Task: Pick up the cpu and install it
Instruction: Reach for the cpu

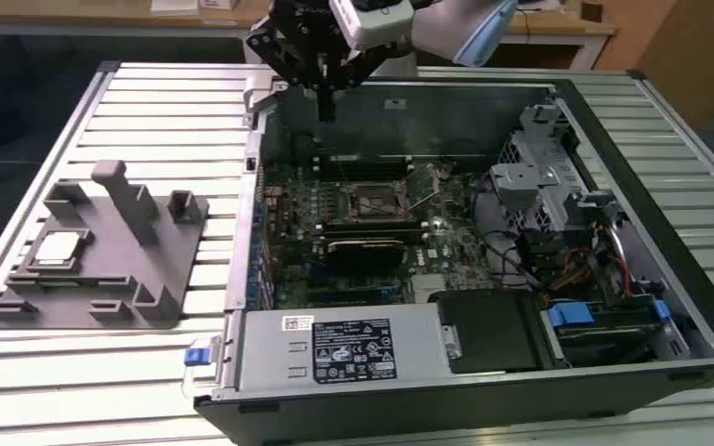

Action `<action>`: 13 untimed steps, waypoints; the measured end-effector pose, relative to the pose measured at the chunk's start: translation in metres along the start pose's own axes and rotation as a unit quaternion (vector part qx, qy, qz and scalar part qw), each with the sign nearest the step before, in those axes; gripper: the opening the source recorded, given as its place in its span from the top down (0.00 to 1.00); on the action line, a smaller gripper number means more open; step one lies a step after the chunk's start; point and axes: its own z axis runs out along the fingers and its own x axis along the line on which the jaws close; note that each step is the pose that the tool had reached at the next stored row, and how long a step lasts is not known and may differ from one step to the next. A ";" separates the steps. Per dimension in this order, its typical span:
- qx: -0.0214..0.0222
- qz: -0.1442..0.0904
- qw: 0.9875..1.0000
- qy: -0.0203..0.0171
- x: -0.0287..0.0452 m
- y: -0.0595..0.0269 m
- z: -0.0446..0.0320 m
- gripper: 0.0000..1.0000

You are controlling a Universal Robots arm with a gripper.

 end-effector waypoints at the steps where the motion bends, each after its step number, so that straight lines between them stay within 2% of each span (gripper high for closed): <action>1: 0.000 0.000 1.000 0.000 0.0000 0.0000 0.0000 0.89; 13: 0.000 0.000 1.000 0.000 0.0006 0.0000 0.0000 0.89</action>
